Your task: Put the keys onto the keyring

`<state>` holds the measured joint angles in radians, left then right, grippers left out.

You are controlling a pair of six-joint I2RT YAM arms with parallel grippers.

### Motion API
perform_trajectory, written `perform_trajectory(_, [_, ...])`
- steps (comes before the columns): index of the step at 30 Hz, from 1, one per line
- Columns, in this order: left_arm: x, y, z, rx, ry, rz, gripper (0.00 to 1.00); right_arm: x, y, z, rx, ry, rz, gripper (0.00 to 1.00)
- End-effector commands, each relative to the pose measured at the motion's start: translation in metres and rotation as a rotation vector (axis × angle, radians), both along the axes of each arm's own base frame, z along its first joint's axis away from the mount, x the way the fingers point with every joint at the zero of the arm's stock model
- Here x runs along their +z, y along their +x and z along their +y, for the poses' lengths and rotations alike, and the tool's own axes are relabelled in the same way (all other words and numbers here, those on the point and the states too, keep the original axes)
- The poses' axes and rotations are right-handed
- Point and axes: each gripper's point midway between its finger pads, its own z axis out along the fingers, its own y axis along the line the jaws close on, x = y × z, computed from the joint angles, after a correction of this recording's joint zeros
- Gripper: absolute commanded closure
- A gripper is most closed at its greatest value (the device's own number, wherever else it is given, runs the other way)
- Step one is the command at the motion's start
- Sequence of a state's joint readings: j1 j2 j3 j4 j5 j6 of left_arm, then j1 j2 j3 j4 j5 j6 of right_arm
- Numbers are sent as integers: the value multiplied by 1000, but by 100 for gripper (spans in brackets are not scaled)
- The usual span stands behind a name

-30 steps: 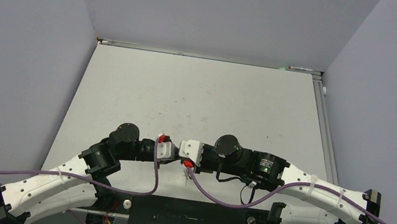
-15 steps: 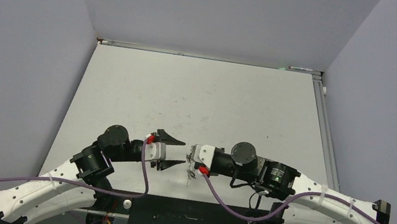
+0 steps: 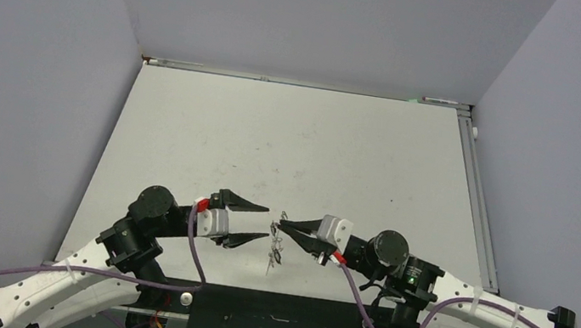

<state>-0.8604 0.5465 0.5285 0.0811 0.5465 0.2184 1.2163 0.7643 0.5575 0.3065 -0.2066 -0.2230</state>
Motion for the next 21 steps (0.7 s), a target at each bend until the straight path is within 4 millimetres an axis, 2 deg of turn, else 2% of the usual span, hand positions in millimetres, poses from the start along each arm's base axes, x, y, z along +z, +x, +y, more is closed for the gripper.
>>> perform_trajectory(1, [24,-14,1,-75,-97,-44,51,75,-13,-22,53,460,5,95])
perform_trajectory(4, [23,-19,0,-103,-104,-39,44,81,-16,-28,76,560,17,95])
perform_trajectory(7, [21,-19,-3,-119,-90,-28,44,84,-21,-22,125,583,40,95])
perform_trajectory(16, [24,-17,0,-93,-97,-42,59,81,-22,-11,149,541,66,95])
perform_trajectory(21, [29,-17,3,-83,-113,-55,60,75,-19,-6,134,498,79,95])
